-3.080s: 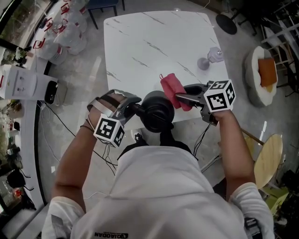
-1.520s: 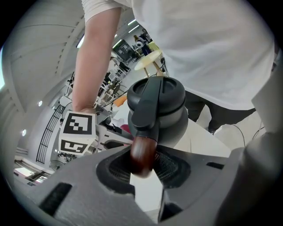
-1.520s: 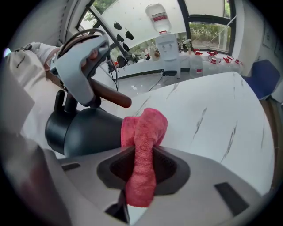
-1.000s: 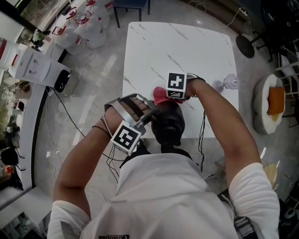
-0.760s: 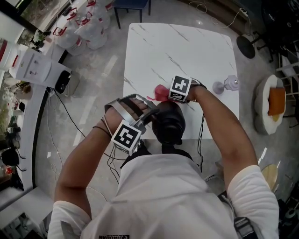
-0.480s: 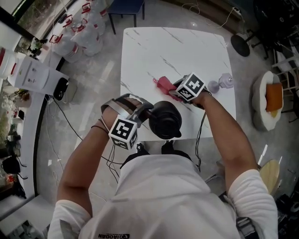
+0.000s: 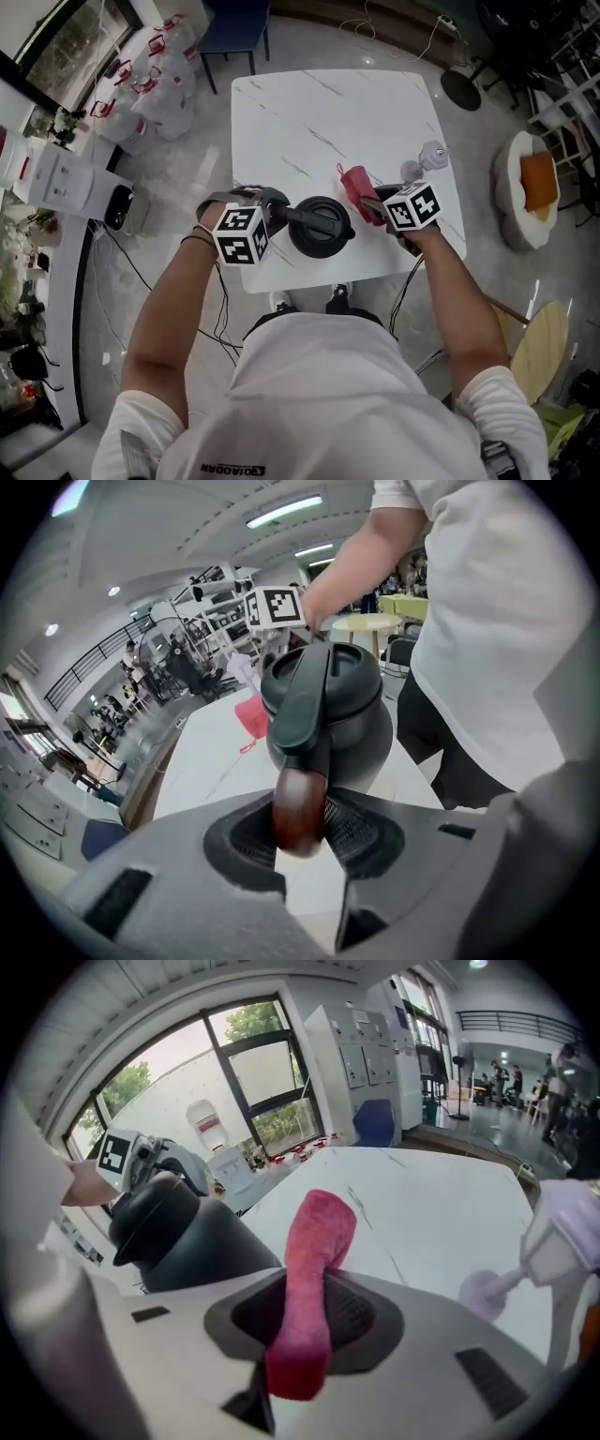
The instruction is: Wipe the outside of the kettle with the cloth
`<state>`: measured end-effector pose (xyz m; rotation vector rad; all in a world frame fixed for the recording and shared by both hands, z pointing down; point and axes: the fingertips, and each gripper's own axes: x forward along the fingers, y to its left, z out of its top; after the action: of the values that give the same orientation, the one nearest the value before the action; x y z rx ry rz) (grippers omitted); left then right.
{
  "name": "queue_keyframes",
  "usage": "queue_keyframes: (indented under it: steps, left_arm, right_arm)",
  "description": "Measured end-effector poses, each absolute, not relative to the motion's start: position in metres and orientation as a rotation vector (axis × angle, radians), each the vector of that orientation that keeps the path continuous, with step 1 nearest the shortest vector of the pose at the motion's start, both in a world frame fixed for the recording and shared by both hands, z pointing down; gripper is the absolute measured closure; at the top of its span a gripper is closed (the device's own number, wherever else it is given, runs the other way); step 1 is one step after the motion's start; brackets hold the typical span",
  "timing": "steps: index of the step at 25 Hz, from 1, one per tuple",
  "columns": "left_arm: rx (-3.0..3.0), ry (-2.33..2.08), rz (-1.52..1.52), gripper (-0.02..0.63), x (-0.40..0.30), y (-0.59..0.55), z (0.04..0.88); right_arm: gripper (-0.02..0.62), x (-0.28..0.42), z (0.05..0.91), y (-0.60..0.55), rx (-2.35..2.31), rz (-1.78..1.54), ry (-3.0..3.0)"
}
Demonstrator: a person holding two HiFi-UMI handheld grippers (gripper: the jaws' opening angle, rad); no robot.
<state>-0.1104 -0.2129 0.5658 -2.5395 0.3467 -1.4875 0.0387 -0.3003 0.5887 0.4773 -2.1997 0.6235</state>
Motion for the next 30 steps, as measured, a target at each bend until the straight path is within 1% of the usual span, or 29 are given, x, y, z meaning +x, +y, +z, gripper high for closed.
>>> queue_keyframes:
  steps: [6,12,13,15,17,21,24,27,30]
  left_arm:
    - [-2.597,0.3,-1.529,0.488,-0.11,-0.218,0.567]
    - [-2.609,0.317,-1.503,0.482,-0.109,-0.22,0.566]
    - [-2.608,0.336,-1.493,0.472,-0.11,-0.222,0.565]
    - [-2.601,0.385,-1.47,0.424,-0.113,-0.225,0.561]
    - [-2.608,0.43,-1.455,0.41,-0.119,-0.224,0.557]
    - [-2.686,0.579,-1.377,0.411,-0.142,-0.217,0.545]
    - [-2.838,0.842,-1.185,0.414,-0.157,-0.21,0.529]
    - [-2.961,1.1,-0.973,0.446,-0.162,-0.197,0.52]
    - [-3.05,1.265,-0.84,0.489,-0.157,-0.174,0.518]
  right_arm:
    - [0.488,0.056,0.573,-0.27,0.562,0.681,-2.246]
    - [0.488,0.055,0.558,-0.243,0.609,0.712,-2.299]
    - [0.488,0.055,0.556,-0.24,0.622,0.715,-2.303]
    - [0.488,0.055,0.553,-0.234,0.65,0.718,-2.309]
    - [0.488,0.057,0.55,-0.229,0.686,0.719,-2.313]
    - [0.488,0.067,0.543,-0.219,0.817,0.726,-2.312]
    - [0.488,0.075,0.54,-0.209,0.955,0.768,-2.33]
    - [0.486,0.081,0.539,-0.196,1.099,0.812,-2.356]
    - [0.485,0.083,0.536,-0.181,1.201,0.843,-2.37]
